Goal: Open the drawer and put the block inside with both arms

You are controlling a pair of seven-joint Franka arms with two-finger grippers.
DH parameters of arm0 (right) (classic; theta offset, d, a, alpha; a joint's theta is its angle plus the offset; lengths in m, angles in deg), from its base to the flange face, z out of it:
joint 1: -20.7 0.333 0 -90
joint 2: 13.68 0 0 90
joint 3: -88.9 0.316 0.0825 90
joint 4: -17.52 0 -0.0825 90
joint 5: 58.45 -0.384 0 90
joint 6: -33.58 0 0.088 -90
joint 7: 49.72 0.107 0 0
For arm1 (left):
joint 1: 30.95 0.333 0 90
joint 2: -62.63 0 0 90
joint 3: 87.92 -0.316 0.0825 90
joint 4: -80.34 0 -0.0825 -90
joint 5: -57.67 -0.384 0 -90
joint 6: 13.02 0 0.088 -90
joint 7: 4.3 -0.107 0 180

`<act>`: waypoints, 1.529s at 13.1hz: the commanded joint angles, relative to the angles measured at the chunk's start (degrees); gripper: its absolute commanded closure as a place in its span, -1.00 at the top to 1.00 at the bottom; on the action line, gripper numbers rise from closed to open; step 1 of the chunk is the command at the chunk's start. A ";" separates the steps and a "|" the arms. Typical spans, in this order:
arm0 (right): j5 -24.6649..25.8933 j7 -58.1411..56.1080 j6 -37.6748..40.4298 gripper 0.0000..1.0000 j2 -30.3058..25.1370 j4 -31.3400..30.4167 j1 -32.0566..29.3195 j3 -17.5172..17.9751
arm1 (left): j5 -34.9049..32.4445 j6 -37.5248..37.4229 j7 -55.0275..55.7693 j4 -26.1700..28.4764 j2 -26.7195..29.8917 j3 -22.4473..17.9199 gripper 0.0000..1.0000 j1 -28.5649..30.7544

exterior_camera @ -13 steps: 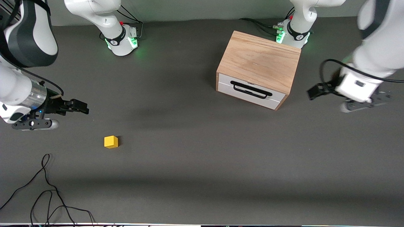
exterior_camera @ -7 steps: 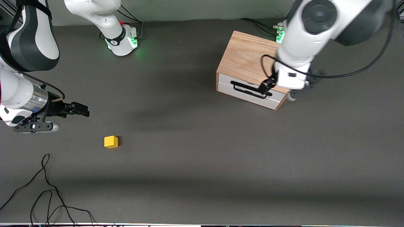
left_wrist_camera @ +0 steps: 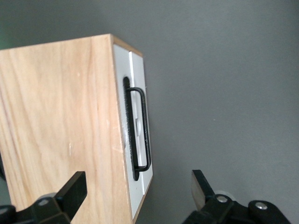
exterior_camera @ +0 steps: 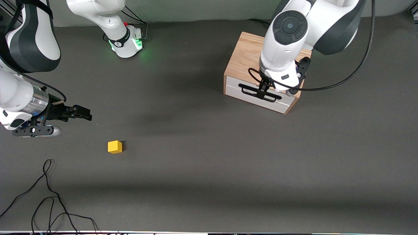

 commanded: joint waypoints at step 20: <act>2.34 -3.40 -21.50 1.00 3.02 -14.35 0.21 -0.87 | 2.29 19.68 -1.93 14.05 -10.83 -0.92 1.00 -1.36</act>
